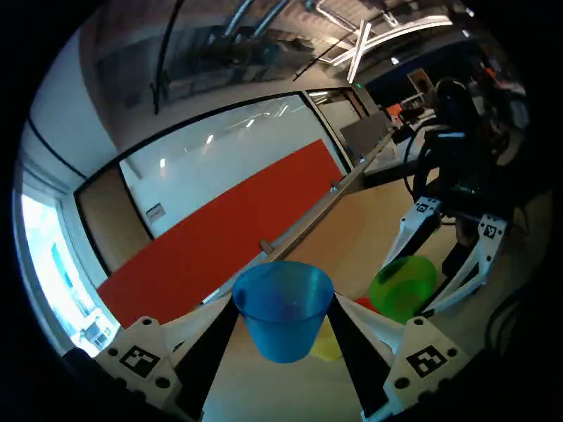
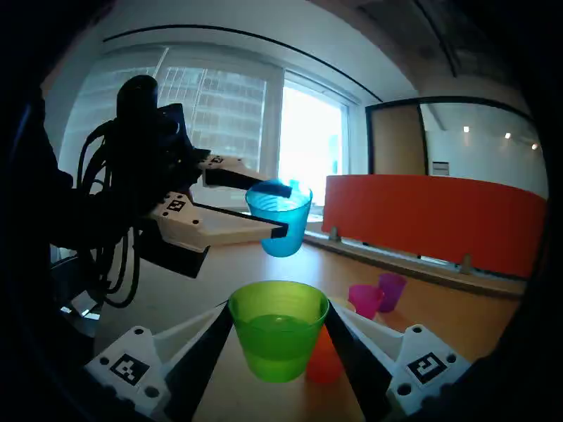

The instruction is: Pour water

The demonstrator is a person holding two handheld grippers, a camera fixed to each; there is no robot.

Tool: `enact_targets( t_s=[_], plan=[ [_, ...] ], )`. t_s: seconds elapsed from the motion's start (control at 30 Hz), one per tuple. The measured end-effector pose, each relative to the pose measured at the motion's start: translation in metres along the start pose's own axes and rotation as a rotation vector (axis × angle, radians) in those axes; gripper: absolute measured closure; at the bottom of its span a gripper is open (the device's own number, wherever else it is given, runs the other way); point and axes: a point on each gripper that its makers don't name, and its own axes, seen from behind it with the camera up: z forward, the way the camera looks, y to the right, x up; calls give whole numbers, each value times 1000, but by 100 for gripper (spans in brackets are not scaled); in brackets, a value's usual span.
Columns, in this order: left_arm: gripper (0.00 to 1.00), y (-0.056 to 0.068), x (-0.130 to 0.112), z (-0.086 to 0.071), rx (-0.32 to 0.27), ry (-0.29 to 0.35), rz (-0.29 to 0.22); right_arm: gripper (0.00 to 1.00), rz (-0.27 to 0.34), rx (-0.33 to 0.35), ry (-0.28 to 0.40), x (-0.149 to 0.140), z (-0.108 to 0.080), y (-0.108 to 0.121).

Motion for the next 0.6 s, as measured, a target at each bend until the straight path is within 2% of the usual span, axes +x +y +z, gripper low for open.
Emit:
enact_targets(
  t_s=[0.1,0.17,0.43,0.6],
  plan=[
    [15,2,-8,-1,-24,-15,-94,8,0,0,-3,1,0,0],
    [15,6,-15,-1,-41,-34,-132,8,-1,0,-6,1,-1,1],
    [15,14,-39,1,-83,-108,-244,8,4,0,-19,1,-3,3],
    [15,20,-51,2,-112,-145,-337,7,-1,-6,-46,-2,-7,8]
  ],
)
